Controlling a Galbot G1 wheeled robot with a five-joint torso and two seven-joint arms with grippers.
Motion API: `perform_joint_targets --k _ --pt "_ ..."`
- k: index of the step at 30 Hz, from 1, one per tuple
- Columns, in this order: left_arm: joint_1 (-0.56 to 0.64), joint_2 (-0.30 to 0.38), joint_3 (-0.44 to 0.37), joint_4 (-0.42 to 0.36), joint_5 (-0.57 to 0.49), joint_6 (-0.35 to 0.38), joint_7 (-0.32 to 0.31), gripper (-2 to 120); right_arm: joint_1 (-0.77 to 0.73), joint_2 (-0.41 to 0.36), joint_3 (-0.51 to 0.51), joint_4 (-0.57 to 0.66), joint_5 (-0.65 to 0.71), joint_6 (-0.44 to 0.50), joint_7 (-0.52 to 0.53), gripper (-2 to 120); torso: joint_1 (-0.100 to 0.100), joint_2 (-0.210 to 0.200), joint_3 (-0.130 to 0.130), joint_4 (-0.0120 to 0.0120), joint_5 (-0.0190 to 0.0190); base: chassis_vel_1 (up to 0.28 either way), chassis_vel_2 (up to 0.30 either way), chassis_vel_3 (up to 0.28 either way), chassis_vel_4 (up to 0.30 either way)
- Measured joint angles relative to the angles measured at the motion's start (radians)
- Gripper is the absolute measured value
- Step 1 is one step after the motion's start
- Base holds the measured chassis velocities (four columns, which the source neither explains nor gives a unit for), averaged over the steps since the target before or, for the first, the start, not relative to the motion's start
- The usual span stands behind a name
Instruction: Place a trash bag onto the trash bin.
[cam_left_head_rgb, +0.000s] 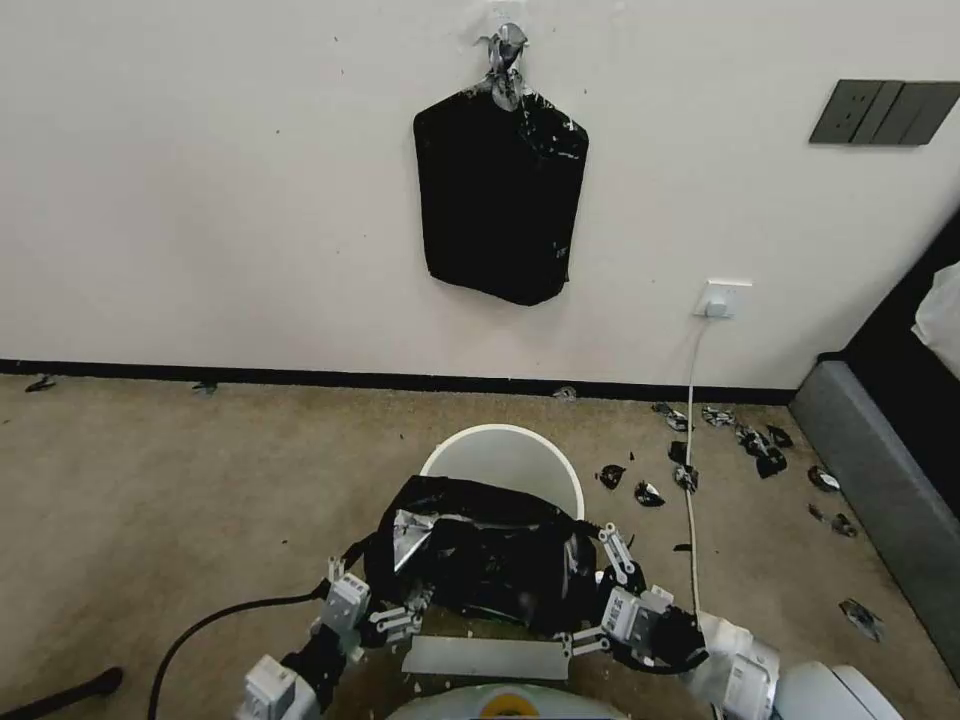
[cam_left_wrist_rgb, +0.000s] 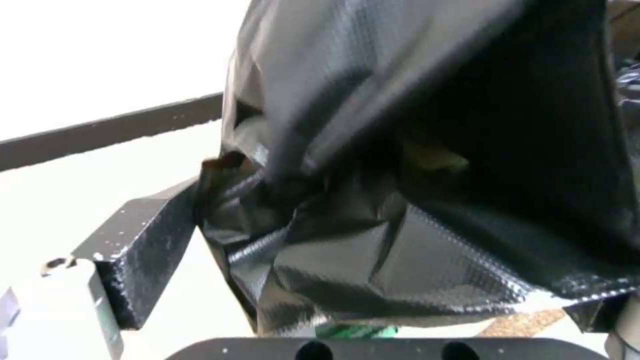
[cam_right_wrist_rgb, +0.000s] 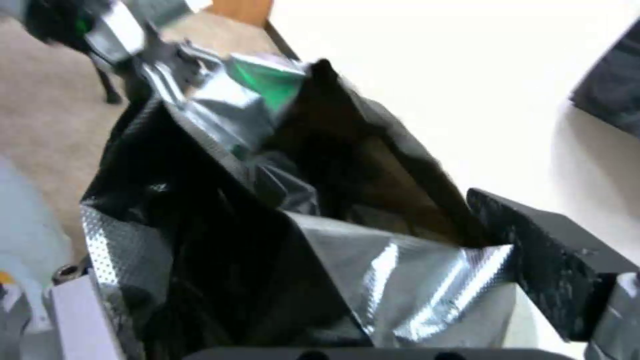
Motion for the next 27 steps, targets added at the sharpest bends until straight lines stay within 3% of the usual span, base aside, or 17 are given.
perform_joint_targets --k 8,11,20,27 --pt "-0.008 -0.003 0.009 0.0 0.007 0.023 -0.024 100 0.008 -0.01 0.02 -0.023 0.108 0.045 -0.092 100 0.0 0.0 0.0 -0.0001 -0.0001 0.0 0.0 0.0 0.0" --pt "-0.012 -0.005 0.016 0.005 0.013 0.04 -0.042 100 0.03 -0.005 0.017 -0.046 0.227 0.082 -0.172 100 0.0 0.0 0.0 0.0 -0.0001 0.0 0.0 0.0 0.0" --pt "-0.013 -0.009 0.023 0.011 0.032 0.054 -0.058 100 0.044 0.005 0.002 -0.071 0.39 0.093 -0.147 100 0.0 0.0 0.0 0.0 -0.0001 0.0 0.0 0.0 0.0" --pt "-0.01 -0.019 0.026 0.027 0.052 0.054 -0.058 100 0.044 0.014 -0.038 -0.057 0.56 0.044 -0.112 100 0.0 0.0 0.0 0.0 -0.0001 0.0 0.0 0.0 0.0"
